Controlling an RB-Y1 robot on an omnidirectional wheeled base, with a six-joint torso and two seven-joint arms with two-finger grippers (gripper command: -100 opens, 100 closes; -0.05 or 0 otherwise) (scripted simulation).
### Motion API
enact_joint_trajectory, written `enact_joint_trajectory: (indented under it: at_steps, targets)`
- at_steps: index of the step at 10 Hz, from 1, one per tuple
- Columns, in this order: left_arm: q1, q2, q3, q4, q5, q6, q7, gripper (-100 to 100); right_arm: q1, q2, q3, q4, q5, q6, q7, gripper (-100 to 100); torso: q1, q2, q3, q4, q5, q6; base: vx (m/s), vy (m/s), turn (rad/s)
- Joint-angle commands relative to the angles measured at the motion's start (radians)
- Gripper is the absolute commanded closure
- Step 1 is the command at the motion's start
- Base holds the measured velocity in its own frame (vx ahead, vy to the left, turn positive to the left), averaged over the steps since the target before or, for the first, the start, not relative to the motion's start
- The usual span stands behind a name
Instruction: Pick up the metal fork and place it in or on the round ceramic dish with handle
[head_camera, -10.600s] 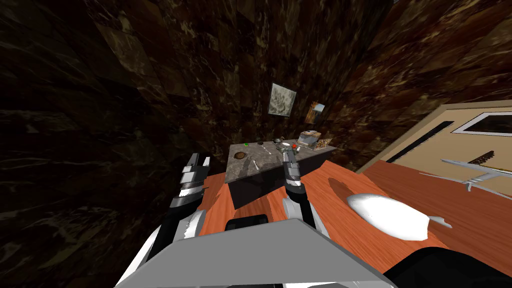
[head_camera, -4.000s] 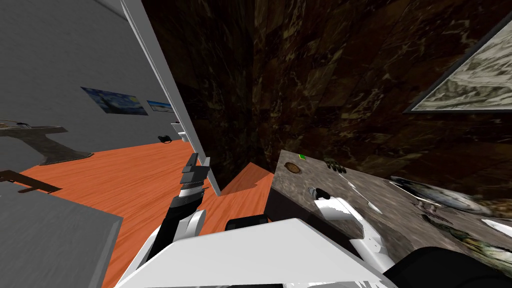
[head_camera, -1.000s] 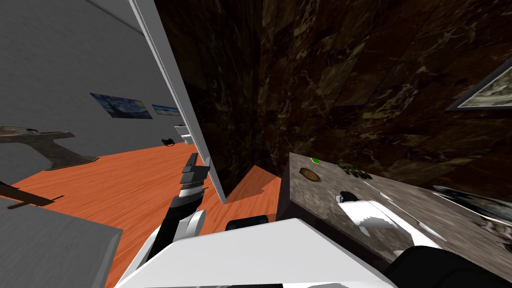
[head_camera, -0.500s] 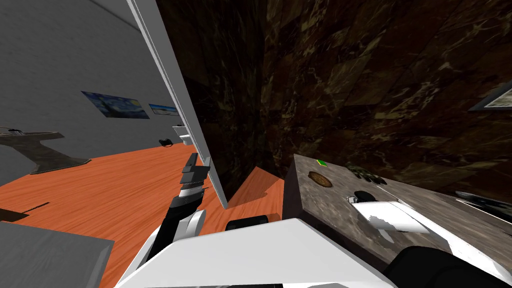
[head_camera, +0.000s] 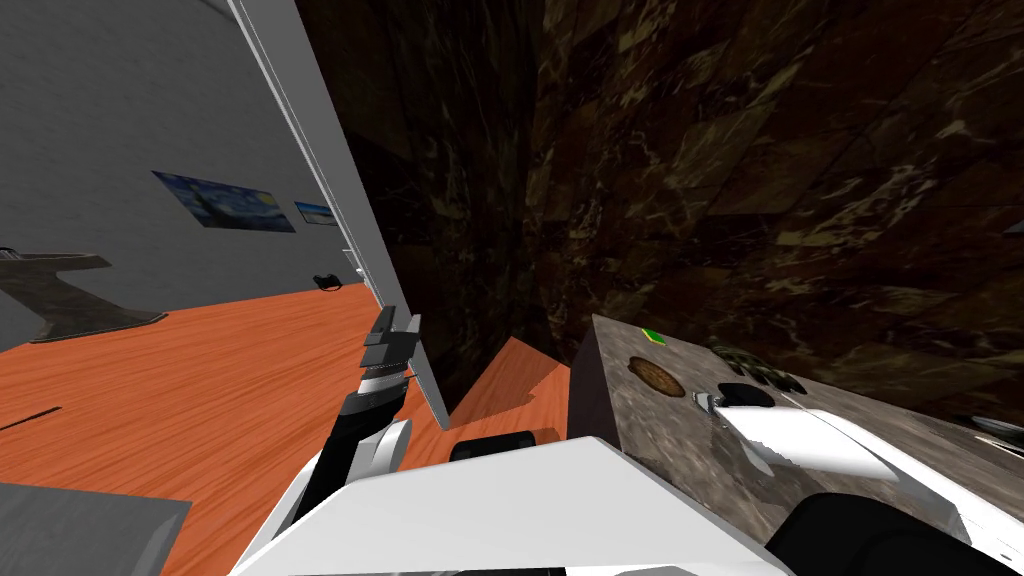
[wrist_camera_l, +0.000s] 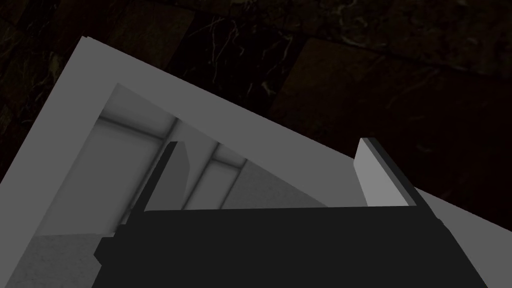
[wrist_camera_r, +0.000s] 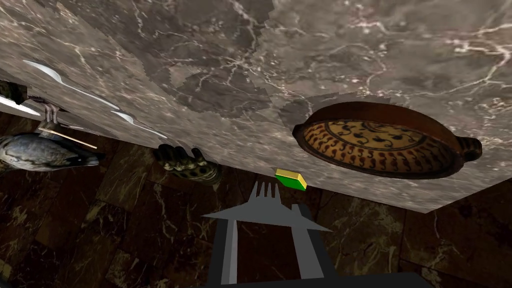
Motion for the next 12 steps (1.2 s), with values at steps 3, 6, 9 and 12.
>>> enact_joint_trajectory:
  at_steps: [3,6,9,12]
  targets:
    - [0.000,0.000,0.000,0.000,0.000,0.000,0.000,0,-0.005,0.061,-0.004,-0.074,-0.059,0.006,-0.018,100,-0.002,0.002,0.001,0.001,-0.001,0.000,0.103,-0.164,0.025]
    - [0.000,0.000,0.000,0.000,0.000,0.000,0.000,0,-0.014,0.131,-0.002,-0.147,-0.116,0.011,-0.043,100,-0.002,0.001,0.001,0.000,-0.001,0.000,0.141,-0.166,0.024]
    - [0.000,0.000,0.000,0.000,0.000,0.000,0.000,0,-0.014,0.152,-0.002,-0.166,-0.132,0.009,-0.048,100,-0.001,0.003,0.002,0.001,-0.001,0.000,0.086,-0.132,0.023]
    - [0.000,0.000,0.000,0.000,0.000,0.000,0.000,0,-0.014,0.154,-0.002,-0.168,-0.133,0.008,-0.050,-100,0.009,0.011,0.006,0.003,0.001,0.001,0.005,-0.007,0.002]
